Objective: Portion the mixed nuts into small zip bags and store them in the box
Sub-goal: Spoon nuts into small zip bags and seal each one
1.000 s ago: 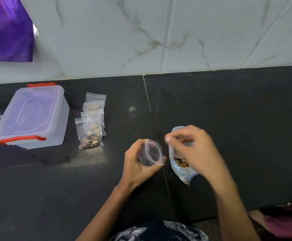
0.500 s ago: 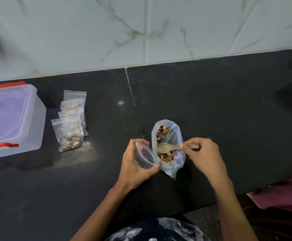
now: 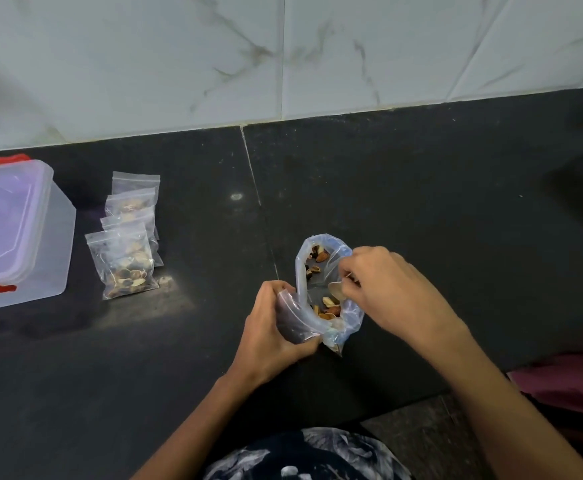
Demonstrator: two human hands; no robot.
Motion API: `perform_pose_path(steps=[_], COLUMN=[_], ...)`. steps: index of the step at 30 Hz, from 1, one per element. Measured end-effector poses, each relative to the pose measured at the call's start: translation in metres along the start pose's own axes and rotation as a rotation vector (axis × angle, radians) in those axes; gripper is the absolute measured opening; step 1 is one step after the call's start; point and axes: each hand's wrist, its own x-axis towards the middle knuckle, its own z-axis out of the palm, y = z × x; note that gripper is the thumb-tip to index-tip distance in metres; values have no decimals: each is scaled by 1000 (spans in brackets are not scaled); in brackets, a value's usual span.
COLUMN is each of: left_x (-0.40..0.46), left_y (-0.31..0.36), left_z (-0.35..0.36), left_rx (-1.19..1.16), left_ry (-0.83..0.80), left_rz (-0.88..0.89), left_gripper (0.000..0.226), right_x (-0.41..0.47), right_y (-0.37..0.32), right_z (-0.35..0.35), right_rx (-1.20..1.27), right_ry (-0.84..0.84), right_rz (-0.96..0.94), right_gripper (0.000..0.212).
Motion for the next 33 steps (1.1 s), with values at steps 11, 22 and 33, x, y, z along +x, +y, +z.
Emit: perform_pose_path(steps=[11,22,33], left_x=[-5,-10,-10], left_y=[2,-3,-3], left_z=[15,19,20], left_rx=[37,2,-4], left_ry=[48,91,121], left_rz=[-13,-1,10], left_gripper=[66,57,55], right_x=[4,1,-16], right_y=[-4,44,40], right_z=[-12,12,58], right_rx=[-97,467,1197], right_ry=[-190,-114,-6], right_rz=[-59,187,606], right_gripper=[9,16,14])
